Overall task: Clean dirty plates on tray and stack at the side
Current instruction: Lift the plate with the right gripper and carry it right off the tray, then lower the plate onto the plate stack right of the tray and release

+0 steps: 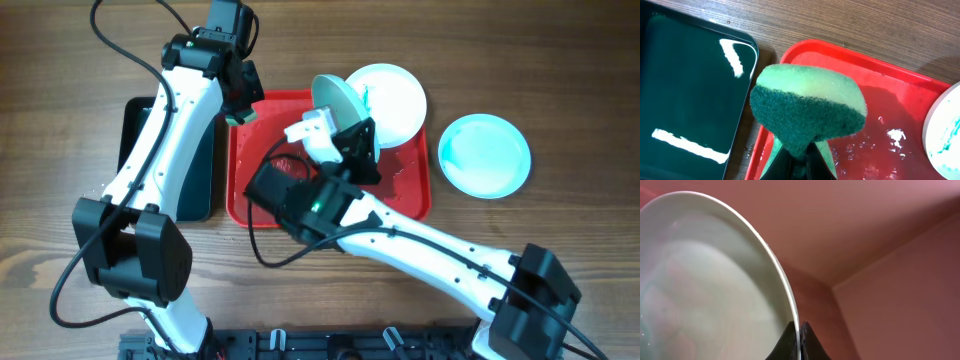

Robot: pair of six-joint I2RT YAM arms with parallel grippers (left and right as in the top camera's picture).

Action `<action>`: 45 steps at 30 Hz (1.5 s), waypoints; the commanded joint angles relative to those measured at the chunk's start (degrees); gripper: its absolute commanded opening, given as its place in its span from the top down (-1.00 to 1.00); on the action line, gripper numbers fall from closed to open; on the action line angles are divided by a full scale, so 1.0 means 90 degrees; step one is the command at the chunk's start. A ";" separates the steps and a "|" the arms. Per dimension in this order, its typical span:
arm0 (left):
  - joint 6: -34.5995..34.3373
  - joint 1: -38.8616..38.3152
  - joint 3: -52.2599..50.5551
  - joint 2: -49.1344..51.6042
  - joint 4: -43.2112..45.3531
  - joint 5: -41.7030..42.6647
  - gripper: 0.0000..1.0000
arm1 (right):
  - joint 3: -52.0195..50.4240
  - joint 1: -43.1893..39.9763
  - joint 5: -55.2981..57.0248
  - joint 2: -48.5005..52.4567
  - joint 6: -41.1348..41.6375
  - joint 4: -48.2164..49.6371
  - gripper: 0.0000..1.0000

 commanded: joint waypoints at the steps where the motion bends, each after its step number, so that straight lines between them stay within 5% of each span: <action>1: 0.0029 0.0053 0.0024 0.0073 0.0015 0.0075 0.92 | 0.0024 0.0134 0.0563 -0.0146 -0.0092 -0.0010 0.91; 9: 0.0029 0.0053 0.0024 0.0073 0.0015 0.0075 0.92 | 0.0019 0.0114 -0.0189 -0.0146 0.0114 -0.0022 0.91; 16: 0.0032 0.0053 0.0024 0.0073 0.0017 0.0075 0.92 | 0.0017 -0.1188 -0.5668 -0.0182 0.0860 -0.0253 0.92; 25: 0.0032 0.0053 0.0024 0.0073 0.0017 0.0075 0.92 | 0.0017 -0.4182 -0.9821 -0.1209 -0.0646 0.0381 0.92; 31: 0.0032 0.0053 0.0024 0.0073 0.0015 0.0078 0.92 | -0.0294 -0.6926 -1.0057 -0.1321 -0.0782 -0.0049 0.92; 36: 0.0029 0.0051 0.0024 0.0073 0.0015 0.0117 0.92 | -0.1608 -0.9032 -1.0052 -0.1321 -0.0843 0.0498 0.92; 45: 0.0029 0.0051 0.0012 0.0073 0.0017 0.0223 0.92 | -0.3400 -0.9384 -0.9935 -0.1236 -0.0901 0.2579 0.81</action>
